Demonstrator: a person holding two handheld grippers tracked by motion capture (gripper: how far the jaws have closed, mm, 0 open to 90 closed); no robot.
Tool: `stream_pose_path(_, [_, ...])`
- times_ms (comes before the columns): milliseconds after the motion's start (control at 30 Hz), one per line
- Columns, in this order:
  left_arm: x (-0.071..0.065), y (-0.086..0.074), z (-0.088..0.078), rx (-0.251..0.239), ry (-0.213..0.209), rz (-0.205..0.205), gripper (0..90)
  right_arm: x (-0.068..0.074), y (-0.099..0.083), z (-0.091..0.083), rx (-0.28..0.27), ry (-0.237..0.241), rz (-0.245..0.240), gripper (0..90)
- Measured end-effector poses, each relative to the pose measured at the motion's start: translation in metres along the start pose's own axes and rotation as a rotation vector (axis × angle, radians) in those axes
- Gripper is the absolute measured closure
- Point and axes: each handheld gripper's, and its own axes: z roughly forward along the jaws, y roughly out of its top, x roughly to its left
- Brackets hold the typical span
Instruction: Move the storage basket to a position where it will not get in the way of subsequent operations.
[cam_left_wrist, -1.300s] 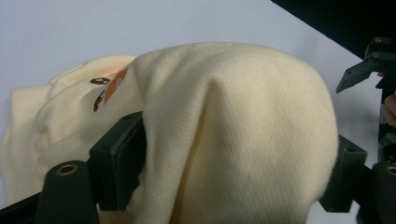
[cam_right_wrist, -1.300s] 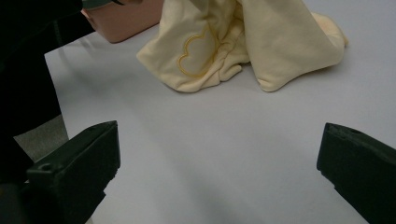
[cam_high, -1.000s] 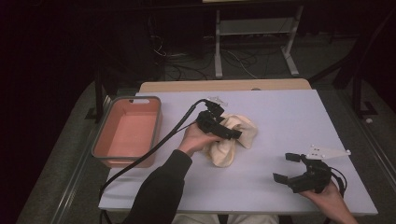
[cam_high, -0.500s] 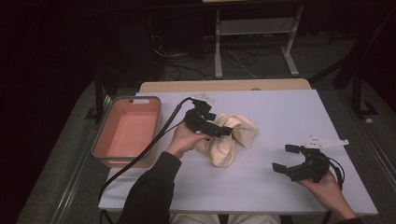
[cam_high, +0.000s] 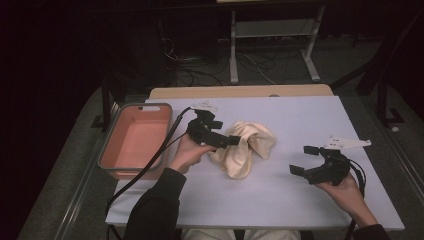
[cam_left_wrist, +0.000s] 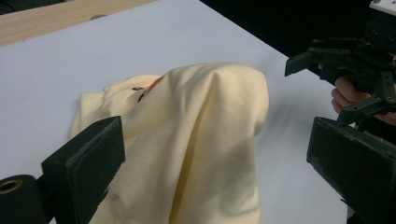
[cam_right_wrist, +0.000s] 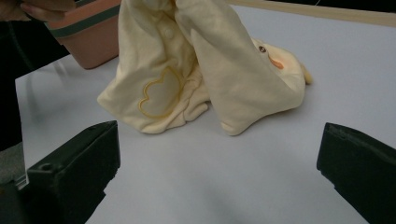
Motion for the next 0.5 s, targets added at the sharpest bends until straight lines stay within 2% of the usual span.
stream_pose_path(200, [0.001,-0.012,-0.005,-0.012,0.023,0.009,4.0,-0.001,0.007,0.004,0.005,0.001,-0.014,0.0])
stream_pose_path(333, [0.001,-0.025,-0.007,-0.014,0.017,0.005,4.0,-0.002,0.015,0.005,0.001,0.004,-0.024,0.0])
stream_pose_path(400, [0.000,-0.029,-0.008,-0.008,0.030,0.013,2.9,-0.003,0.019,0.006,-0.006,0.008,-0.020,0.0])
stream_pose_path(500, [-0.001,-0.036,-0.008,-0.023,0.027,0.010,2.8,-0.005,0.025,0.009,-0.006,0.012,-0.019,0.0])
